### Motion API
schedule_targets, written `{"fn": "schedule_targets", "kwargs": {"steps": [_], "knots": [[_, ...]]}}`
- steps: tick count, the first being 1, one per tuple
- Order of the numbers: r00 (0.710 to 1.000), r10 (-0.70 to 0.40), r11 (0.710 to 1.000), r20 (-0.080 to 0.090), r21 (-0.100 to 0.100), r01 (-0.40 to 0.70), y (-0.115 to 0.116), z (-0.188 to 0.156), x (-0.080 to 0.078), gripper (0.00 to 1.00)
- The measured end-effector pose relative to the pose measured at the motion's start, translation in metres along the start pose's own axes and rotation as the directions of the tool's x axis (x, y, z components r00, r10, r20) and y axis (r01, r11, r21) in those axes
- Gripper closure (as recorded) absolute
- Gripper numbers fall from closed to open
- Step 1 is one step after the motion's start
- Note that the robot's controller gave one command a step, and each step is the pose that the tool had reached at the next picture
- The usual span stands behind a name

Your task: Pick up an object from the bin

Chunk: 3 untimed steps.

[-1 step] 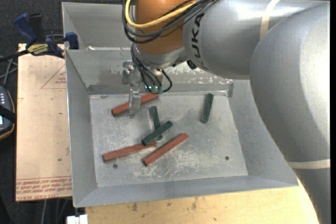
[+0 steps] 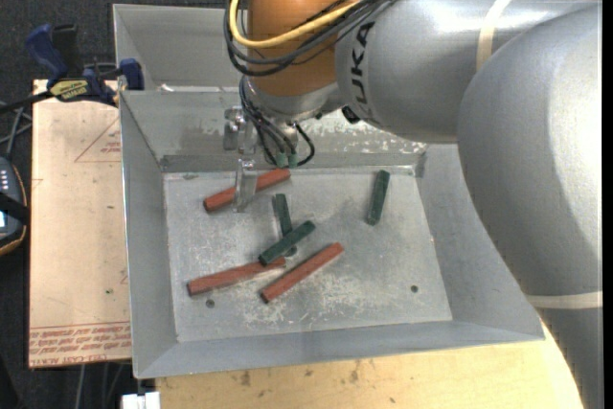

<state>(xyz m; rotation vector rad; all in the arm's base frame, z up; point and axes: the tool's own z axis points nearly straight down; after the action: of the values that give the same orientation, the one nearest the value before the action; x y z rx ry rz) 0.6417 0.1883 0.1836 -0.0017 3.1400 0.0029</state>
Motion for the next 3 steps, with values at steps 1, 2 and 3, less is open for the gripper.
{"fn": "schedule_targets", "kwargs": {"steps": [1, 2, 3], "knots": [[0.999, -0.034, 0.999, 0.005, -0.001, 0.034, -0.021, 0.053, 0.021, 0.0], [0.867, -0.498, 0.867, 0.0, -0.001, 0.498, -0.04, 0.101, 0.035, 1.0], [0.867, -0.498, 0.867, 0.0, -0.001, 0.498, -0.04, 0.101, 0.035, 0.0]]}}
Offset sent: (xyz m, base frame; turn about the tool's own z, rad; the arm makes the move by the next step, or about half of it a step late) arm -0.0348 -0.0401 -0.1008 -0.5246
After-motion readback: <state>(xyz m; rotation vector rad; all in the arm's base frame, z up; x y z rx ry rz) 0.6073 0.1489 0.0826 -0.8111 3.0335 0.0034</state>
